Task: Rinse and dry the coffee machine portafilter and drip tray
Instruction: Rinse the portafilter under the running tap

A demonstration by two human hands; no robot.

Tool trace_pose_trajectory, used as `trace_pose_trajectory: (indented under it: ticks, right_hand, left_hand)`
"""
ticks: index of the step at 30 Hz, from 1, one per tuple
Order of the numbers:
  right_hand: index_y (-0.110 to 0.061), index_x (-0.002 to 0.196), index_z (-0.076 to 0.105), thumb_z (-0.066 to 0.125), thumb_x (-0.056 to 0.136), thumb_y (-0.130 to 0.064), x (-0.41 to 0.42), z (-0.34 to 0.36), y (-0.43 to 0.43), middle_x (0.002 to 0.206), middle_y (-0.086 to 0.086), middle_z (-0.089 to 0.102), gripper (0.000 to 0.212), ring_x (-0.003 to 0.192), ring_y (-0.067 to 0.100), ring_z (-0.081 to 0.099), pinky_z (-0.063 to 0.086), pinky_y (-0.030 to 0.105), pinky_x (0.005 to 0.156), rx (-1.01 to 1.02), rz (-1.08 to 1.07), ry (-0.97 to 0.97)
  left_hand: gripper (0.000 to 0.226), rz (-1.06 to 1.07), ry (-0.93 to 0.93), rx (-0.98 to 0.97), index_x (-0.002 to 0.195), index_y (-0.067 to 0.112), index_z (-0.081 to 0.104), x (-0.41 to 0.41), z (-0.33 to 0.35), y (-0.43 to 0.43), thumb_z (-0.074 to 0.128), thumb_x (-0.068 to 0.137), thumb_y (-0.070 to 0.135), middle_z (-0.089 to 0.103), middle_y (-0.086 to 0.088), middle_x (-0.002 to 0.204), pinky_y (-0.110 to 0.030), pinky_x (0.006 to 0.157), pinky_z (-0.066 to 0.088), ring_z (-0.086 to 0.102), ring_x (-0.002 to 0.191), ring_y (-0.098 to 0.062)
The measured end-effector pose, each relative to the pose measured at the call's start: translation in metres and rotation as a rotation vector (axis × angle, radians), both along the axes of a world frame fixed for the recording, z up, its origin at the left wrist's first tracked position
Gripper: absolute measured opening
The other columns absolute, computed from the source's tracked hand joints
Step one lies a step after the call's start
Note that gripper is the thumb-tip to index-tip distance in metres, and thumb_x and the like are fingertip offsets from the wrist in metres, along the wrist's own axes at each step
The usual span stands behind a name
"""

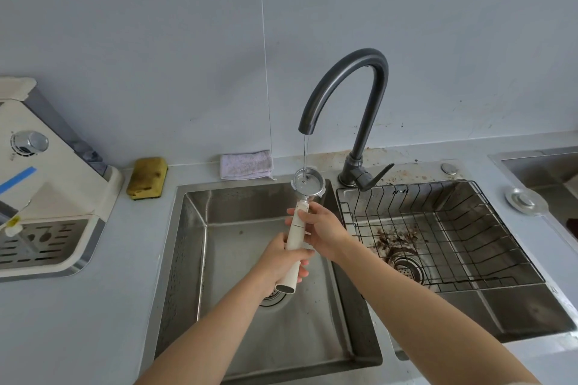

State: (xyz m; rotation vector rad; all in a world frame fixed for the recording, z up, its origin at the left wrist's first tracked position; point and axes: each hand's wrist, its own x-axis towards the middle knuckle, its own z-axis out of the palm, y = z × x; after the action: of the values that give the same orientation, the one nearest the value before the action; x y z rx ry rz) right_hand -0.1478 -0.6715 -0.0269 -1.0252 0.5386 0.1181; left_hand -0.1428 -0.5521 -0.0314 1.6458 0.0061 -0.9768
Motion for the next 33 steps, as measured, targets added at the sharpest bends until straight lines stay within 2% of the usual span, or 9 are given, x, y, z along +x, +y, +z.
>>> trace_pose_trajectory:
  ticks: [5,8,10,13,15,17,20,25,33]
  right_hand:
    - [-0.011,0.102,0.051,0.042,0.097,-0.007,-0.002,-0.003,0.003,0.097,0.002,0.06,0.011,0.084,0.018,0.058,0.048,0.032,0.077,-0.054,0.055,0.039]
    - [-0.014,0.099,0.051,0.042,0.097,-0.012,-0.001,-0.002,0.003,0.094,-0.001,0.059,0.009,0.082,0.015,0.054,0.044,0.027,0.074,-0.169,0.101,0.059]
    - [-0.012,0.105,0.05,0.043,0.097,-0.016,0.0,0.0,0.0,0.093,0.0,0.057,0.011,0.083,0.014,0.053,0.044,0.026,0.073,-0.246,0.148,0.078]
    - [-0.017,0.119,0.049,0.046,0.096,-0.025,-0.003,0.005,-0.014,0.107,0.002,0.056,0.025,0.099,0.016,0.051,0.039,0.032,0.084,-0.371,0.244,0.132]
    - [-0.014,0.138,0.036,0.049,0.094,-0.027,-0.006,0.009,-0.032,0.122,0.007,0.052,0.048,0.111,0.019,0.05,0.039,0.034,0.093,-0.419,0.206,0.212]
    - [-0.01,0.145,0.021,0.049,0.095,-0.027,-0.011,0.012,-0.054,0.14,0.012,0.042,0.06,0.126,0.025,0.044,0.037,0.038,0.102,-0.446,0.098,0.266]
    - [-0.012,0.146,0.019,0.049,0.093,-0.03,-0.015,0.014,-0.088,0.149,0.013,0.03,0.063,0.135,0.03,0.033,0.031,0.045,0.108,-0.491,-0.064,0.216]
    - [-0.025,0.144,-0.022,0.052,0.091,-0.039,-0.005,0.021,-0.118,0.158,0.007,0.001,0.092,0.143,0.03,0.013,0.016,0.048,0.116,-0.473,-0.129,0.237]
    - [-0.018,0.141,-0.029,0.055,0.089,-0.04,0.019,0.019,-0.118,0.157,0.007,-0.012,0.102,0.145,0.028,0.002,0.01,0.048,0.117,-0.494,-0.171,0.209]
  left_hand:
    - [0.01,0.011,-0.026,0.01,0.084,0.01,0.051,0.001,0.001,0.0,0.056,0.084,0.001,0.047,-0.007,0.058,-0.023,0.043,0.039,0.045,0.039,-0.016]
    - [0.014,-0.003,-0.073,0.039,0.092,0.007,0.052,0.001,-0.001,-0.002,0.052,0.081,-0.003,0.045,-0.006,0.056,-0.022,0.041,0.036,0.043,0.035,-0.014]
    - [0.022,-0.028,-0.097,0.039,0.096,0.01,0.056,0.002,-0.002,-0.002,0.055,0.079,-0.005,0.049,-0.008,0.058,-0.022,0.041,0.036,0.043,0.034,-0.013]
    - [0.022,-0.048,-0.112,0.052,0.082,0.013,0.05,0.004,-0.003,-0.002,0.06,0.076,-0.006,0.047,-0.006,0.055,-0.021,0.041,0.036,0.042,0.033,-0.013]
    - [0.024,-0.039,-0.106,0.058,0.077,0.009,0.042,0.007,-0.004,-0.001,0.062,0.073,-0.005,0.043,-0.005,0.052,-0.021,0.041,0.035,0.041,0.032,-0.013]
    - [0.026,-0.044,-0.116,0.06,0.076,0.007,0.041,0.01,-0.003,0.001,0.064,0.065,0.001,0.043,-0.003,0.047,-0.021,0.041,0.036,0.041,0.032,-0.013]
    - [0.023,-0.061,-0.136,0.073,0.076,0.007,0.042,0.018,-0.003,0.003,0.061,0.071,-0.005,0.043,-0.002,0.047,-0.023,0.043,0.037,0.041,0.034,-0.014]
    - [0.022,-0.067,-0.142,0.088,0.076,0.007,0.043,0.024,-0.003,0.002,0.062,0.068,-0.003,0.044,-0.003,0.05,-0.023,0.043,0.037,0.042,0.037,-0.016]
    - [0.021,-0.098,-0.15,0.122,0.078,0.007,0.044,0.028,-0.005,0.001,0.06,0.075,-0.005,0.044,-0.005,0.055,-0.023,0.044,0.039,0.042,0.038,-0.015]
